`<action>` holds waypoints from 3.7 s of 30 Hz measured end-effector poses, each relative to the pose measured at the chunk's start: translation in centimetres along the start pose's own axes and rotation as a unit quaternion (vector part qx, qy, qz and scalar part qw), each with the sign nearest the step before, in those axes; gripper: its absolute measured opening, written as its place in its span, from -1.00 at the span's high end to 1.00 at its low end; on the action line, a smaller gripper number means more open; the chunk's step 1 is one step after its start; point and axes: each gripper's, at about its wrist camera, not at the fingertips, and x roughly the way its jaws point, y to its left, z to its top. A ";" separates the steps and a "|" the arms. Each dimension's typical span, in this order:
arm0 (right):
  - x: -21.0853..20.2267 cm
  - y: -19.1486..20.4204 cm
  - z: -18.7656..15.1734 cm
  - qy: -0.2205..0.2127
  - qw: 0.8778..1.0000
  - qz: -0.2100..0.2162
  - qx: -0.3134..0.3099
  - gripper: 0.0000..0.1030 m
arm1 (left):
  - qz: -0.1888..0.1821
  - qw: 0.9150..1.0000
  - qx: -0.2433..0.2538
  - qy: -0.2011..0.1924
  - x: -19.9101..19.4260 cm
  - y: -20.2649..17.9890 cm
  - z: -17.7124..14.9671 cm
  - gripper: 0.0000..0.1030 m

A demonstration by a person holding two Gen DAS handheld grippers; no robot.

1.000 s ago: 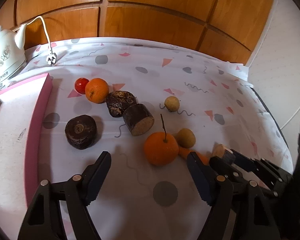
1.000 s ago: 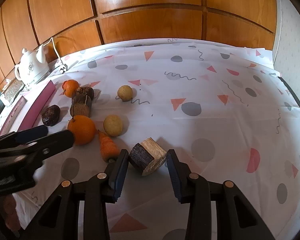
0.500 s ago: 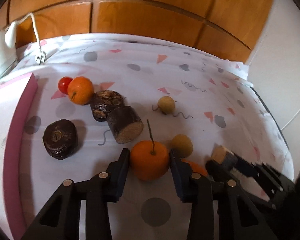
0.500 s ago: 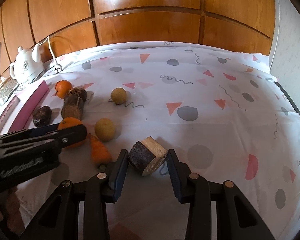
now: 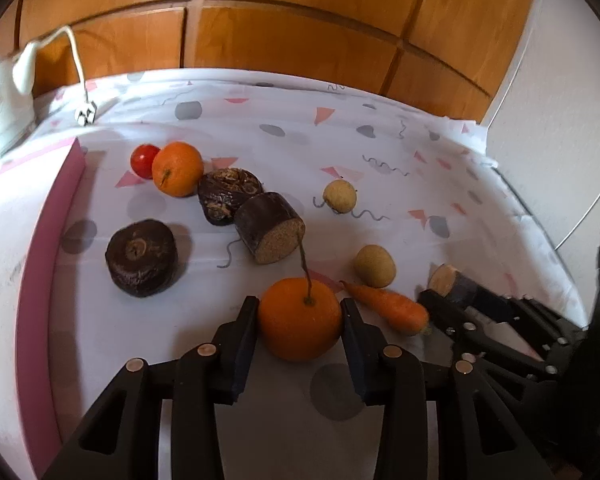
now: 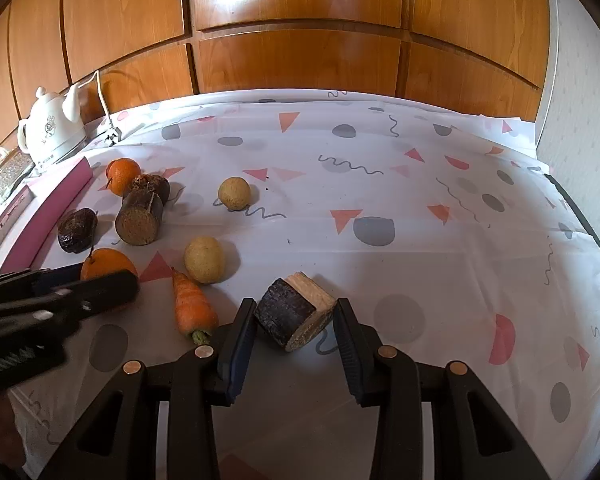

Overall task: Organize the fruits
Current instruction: 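Grasp the dark cut root piece with the right tool while the left tool grasps the mandarin, then carry the mandarin and root piece into the pink tray and open both tools, then grasp the orange carrot with the right tool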

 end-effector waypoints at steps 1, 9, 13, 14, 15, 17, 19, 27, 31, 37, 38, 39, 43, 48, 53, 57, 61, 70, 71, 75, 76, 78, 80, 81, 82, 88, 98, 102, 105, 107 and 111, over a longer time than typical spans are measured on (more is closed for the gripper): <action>0.0 0.0 0.0 0.000 1.000 -0.001 0.000 0.23 | 0.002 1.000 0.002 0.000 0.1 -0.1 0.0 0.21; 0.0 0.2 0.1 0.002 1.000 -0.007 -0.006 0.23 | 0.005 1.000 0.000 0.006 -1.2 0.5 -0.5 0.26; -0.2 0.4 0.1 0.008 1.000 -0.010 -0.009 0.24 | 0.021 1.000 -0.003 0.001 -2.4 1.1 -1.0 0.26; -0.3 0.4 0.1 0.010 1.000 -0.010 -0.008 0.24 | 0.023 1.000 -0.004 -0.001 -2.7 1.4 -1.1 0.26; -0.4 0.4 0.2 0.013 1.000 -0.008 -0.006 0.24 | 0.026 1.000 -0.005 -0.005 -3.0 1.6 -1.1 0.26; -0.6 0.3 0.2 0.018 1.000 -0.004 0.000 0.25 | 0.033 0.999 -0.008 -0.015 -4.1 2.0 -1.1 0.26; -1.0 0.3 0.1 0.017 1.000 -0.004 0.002 0.25 | 0.036 0.999 -0.012 -0.023 -4.8 2.4 -1.0 0.25; -4.0 2.4 1.9 -0.017 1.000 0.016 -0.018 0.25 | 0.060 0.996 -0.026 -0.059 -8.3 3.8 -0.6 0.25; -4.9 4.8 2.9 -0.022 0.998 0.048 -0.040 0.25 | 0.073 0.994 -0.043 -0.068 -9.5 5.4 -0.8 0.25; -4.7 9.1 3.9 -0.009 0.990 0.118 -0.073 0.25 | 0.112 0.988 -0.074 -0.078 -11.2 8.8 -1.5 0.24; -4.6 10.1 4.2 -0.005 0.988 0.134 -0.079 0.25 | 0.120 0.986 -0.085 -0.078 -11.5 9.8 -1.8 0.24; -4.6 10.9 4.3 -0.003 0.986 0.144 -0.084 0.25 | 0.125 0.985 -0.092 -0.078 -11.7 10.4 -2.0 0.24; -4.0 14.8 4.9 0.009 0.977 0.181 -0.115 0.24 | 0.162 0.976 -0.128 -0.074 -12.5 13.9 -3.1 0.24; -3.6 19.6 5.5 0.016 0.966 0.208 -0.149 0.24 | 0.205 0.961 -0.169 -0.077 -13.6 17.9 -4.2 0.23; -2.7 23.5 6.5 0.023 0.964 0.206 -0.166 0.23 | 0.224 0.949 -0.207 -0.084 -14.6 20.5 -5.0 0.13; -2.4 25.1 6.5 0.029 0.963 0.209 -0.168 0.21 | 0.229 0.944 -0.219 -0.088 -15.0 21.1 -5.2 -0.04; -2.8 25.8 6.3 0.018 0.964 0.196 -0.177 0.09 | 0.221 0.944 -0.229 -0.086 -15.1 21.3 -5.5 -0.04; -4.0 23.9 5.8 -0.011 0.975 0.150 -0.160 0.09 | 0.205 0.951 -0.212 -0.091 -15.3 19.3 -4.9 -0.04; -4.0 23.6 5.8 -0.012 0.976 0.147 -0.158 0.09 | 0.203 0.953 -0.206 -0.091 -15.2 18.9 -4.8 -0.04; -4.1 22.3 5.5 -0.014 0.980 0.138 -0.145 0.09 | 0.195 0.958 -0.192 -0.088 -15.0 17.8 -4.6 -0.05; -4.1 22.0 5.5 -0.015 0.981 0.135 -0.141 0.09 | 0.194 0.959 -0.188 -0.088 -14.9 17.4 -4.6 -0.05; -4.0 21.1 5.4 -0.014 0.983 0.131 -0.130 0.09 | 0.189 0.961 -0.179 -0.090 -14.9 16.8 -4.4 -0.06; -3.9 20.3 5.4 -0.013 0.985 0.126 -0.119 0.09 | 0.183 0.964 -0.170 -0.090 -14.7 16.1 -4.2 -0.08; -3.9 19.8 5.3 -0.012 0.986 0.124 -0.113 0.09 | 0.180 0.965 -0.168 -0.090 -14.7 15.9 -4.2 -0.11; -3.9 19.3 5.3 -0.013 0.986 0.122 -0.109 0.09 | 0.175 0.967 -0.164 -0.090 -14.6 15.6 -4.1 -0.13; -3.7 14.7 4.8 -0.005 0.993 0.098 -0.062 0.09 | 0.146 0.978 -0.129 -0.081 -13.6 13.0 -3.5 -0.19; -2.1 5.4 2.2 0.040 0.998 0.042 0.028 0.09 | 0.100 0.989 -0.086 -0.066 -12.1 9.9 -2.9 -0.19; -1.6 3.5 1.4 0.052 0.997 0.040 0.044 0.09 | 0.089 0.992 -0.074 -0.058 -11.6 9.0 -2.7 -0.19; -1.3 3.2 1.2 0.055 0.997 0.043 0.045 0.09 | 0.079 0.994 -0.062 -0.053 -11.0 8.2 -2.4 -0.19; -1.1 3.4 1.3 0.055 0.997 0.047 0.040 0.09 | 0.076 0.994 -0.057 -0.049 -10.7 7.7 -2.2 -0.19; -0.5 3.6 1.7 0.054 0.997 0.049 0.030 0.09 | 0.068 0.996 -0.043 -0.042 -10.0 6.8 -1.9 -0.20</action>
